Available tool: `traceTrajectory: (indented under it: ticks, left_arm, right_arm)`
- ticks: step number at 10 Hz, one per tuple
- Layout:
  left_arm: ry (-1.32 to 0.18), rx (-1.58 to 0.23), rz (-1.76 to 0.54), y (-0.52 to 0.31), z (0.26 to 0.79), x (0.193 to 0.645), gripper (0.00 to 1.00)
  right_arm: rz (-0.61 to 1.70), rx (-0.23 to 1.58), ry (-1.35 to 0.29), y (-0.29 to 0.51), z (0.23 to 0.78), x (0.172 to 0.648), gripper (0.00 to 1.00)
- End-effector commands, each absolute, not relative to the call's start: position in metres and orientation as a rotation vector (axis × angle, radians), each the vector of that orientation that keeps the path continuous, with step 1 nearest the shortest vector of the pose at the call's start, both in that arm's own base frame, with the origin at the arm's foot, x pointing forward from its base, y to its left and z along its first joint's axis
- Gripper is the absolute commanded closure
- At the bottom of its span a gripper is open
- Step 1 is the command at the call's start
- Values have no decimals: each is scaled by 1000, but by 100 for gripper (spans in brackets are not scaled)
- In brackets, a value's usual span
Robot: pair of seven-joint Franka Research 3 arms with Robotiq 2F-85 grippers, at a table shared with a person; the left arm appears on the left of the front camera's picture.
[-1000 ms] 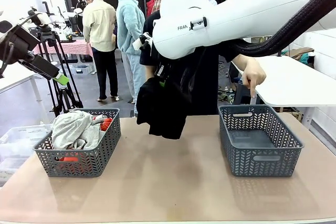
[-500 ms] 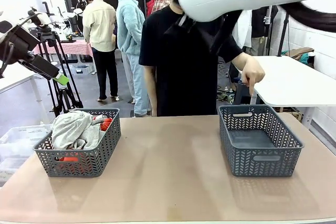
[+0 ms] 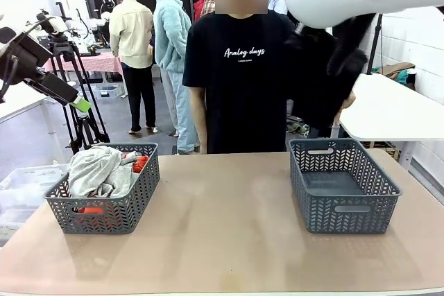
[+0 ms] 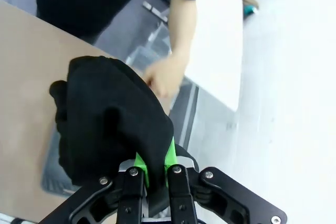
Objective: Sort the tops and bottoms.
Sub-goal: Sort the clothes according to human instructions.
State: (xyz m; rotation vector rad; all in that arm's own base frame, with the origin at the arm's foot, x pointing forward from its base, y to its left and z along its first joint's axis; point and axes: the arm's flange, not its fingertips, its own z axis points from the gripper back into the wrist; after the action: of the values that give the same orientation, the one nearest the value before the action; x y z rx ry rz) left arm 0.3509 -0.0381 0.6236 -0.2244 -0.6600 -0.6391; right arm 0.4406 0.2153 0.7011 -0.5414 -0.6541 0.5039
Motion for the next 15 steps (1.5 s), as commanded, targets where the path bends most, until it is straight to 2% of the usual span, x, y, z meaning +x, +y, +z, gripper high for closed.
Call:
traceTrajectory:
  ticks: [1, 5, 6, 9, 10, 13, 15]
  left_arm:
    - [-668, -227, -636, -37, 623, 352, 0]
    - [-668, -227, -636, -37, 623, 352, 0]
    - [-668, -227, -636, -37, 623, 352, 0]
    - [-668, -227, -636, -37, 623, 352, 0]
    - [-668, -227, -636, -37, 623, 352, 0]
    - [-668, -227, -636, -37, 623, 352, 0]
    - [-668, -227, -636, -37, 623, 352, 0]
  right_arm:
    - [380, -549, -659, 185, 676, 430, 100]
    - [258, -467, -692, 132, 621, 428, 100]
    - [299, -522, -613, 149, 649, 434, 100]
    - [283, -509, -624, 140, 634, 433, 100]
    - [360, -534, -587, 155, 628, 450, 100]
    - [438, -424, -431, 155, 572, 507, 100]
    - [446, -422, -361, 157, 550, 519, 100]
